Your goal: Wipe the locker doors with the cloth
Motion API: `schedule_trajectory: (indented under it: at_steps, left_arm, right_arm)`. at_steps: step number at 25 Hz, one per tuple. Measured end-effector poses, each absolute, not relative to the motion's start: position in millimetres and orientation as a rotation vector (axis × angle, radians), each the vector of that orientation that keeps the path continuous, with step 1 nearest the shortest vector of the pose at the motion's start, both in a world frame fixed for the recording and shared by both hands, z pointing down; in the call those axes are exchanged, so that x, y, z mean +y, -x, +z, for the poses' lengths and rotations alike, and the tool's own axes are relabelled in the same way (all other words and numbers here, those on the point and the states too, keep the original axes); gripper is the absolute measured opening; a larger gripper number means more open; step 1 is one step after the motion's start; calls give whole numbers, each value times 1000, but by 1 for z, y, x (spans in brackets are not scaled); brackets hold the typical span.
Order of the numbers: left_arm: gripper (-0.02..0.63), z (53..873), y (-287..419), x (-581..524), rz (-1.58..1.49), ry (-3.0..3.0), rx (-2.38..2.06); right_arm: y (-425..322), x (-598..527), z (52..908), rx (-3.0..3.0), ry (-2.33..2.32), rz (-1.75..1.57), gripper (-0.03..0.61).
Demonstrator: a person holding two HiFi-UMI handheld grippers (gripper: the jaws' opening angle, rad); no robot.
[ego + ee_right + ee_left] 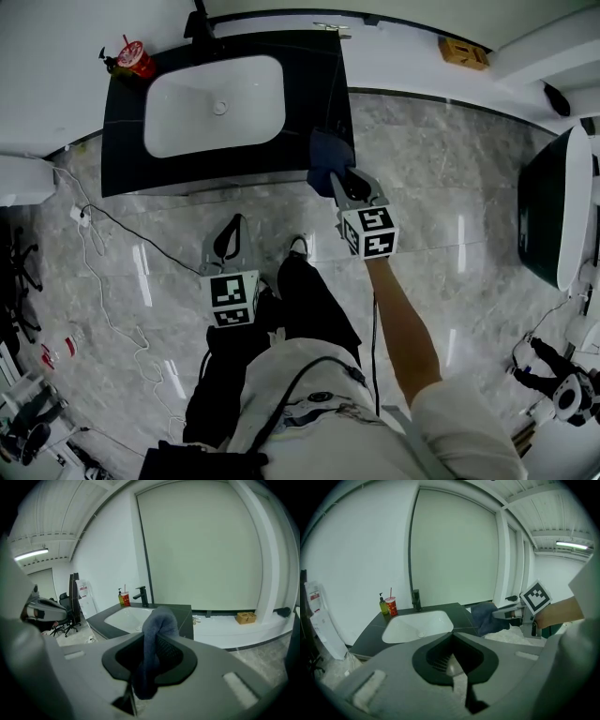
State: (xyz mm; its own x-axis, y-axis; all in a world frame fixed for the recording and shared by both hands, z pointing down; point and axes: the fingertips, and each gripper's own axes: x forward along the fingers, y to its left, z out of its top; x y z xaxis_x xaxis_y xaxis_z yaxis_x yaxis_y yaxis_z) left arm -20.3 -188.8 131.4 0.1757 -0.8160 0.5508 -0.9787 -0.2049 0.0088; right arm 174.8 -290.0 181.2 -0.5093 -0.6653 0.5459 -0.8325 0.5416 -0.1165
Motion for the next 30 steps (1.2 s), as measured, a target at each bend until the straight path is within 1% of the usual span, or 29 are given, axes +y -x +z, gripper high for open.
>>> schedule_trajectory:
  at_steps: [7, 12, 16, 21, 27, 30]
  left_arm:
    - [2, 143, 53, -129, 597, -2118, -1692]
    - [2, 164, 82, -83, 611, -2093, -1694]
    - [2, 188, 88, -68, 612, -2074, -1712]
    - [2, 237, 78, -64, 604, -2094, -1728]
    - [2, 334, 66, -62, 564, -2120, -1772]
    - [2, 367, 72, -65, 502, -2132, -1884]
  right_arm:
    - [-163, -216, 172, -2336, -1260, 475, 71]
    - [-145, -166, 187, -2327, -1258, 466, 71]
    - [-141, -141, 206, -2346, -1229, 451, 71]
    - [-141, -132, 248, -2405, -1185, 400, 71]
    - [-135, -126, 323, -2525, -1138, 294, 71]
    - [-129, -123, 363, -2581, -1113, 216, 71]
